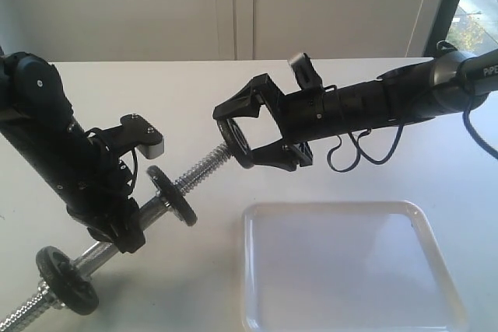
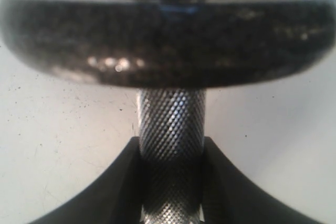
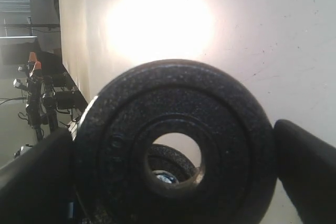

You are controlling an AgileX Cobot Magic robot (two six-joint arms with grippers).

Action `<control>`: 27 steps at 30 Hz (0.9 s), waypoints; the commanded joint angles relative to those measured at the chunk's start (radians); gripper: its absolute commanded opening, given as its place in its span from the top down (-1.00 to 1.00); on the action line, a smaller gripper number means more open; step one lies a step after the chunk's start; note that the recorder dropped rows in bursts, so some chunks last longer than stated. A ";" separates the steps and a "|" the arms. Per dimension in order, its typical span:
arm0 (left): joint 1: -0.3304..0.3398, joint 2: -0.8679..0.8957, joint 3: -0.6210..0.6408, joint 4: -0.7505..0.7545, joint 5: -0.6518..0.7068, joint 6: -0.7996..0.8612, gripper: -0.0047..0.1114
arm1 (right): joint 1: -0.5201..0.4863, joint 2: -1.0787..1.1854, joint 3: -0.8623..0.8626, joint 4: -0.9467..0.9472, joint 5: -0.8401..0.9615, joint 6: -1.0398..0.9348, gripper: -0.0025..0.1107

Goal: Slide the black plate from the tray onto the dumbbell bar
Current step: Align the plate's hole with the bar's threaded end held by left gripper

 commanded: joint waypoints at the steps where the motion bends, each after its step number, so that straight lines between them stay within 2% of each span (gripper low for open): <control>1: -0.001 -0.050 -0.019 -0.080 0.013 0.004 0.92 | 0.006 -0.013 -0.012 0.053 0.058 -0.018 0.96; 17: -0.001 -0.050 -0.019 -0.080 0.011 0.004 0.92 | 0.006 -0.013 -0.012 0.044 0.140 -0.018 0.96; 25: -0.001 -0.050 -0.019 -0.080 0.009 0.021 0.92 | -0.082 -0.015 -0.012 0.048 0.233 -0.018 0.96; 27: -0.001 -0.050 -0.019 -0.080 0.009 0.021 0.92 | -0.093 -0.011 -0.012 -0.005 0.233 0.028 0.96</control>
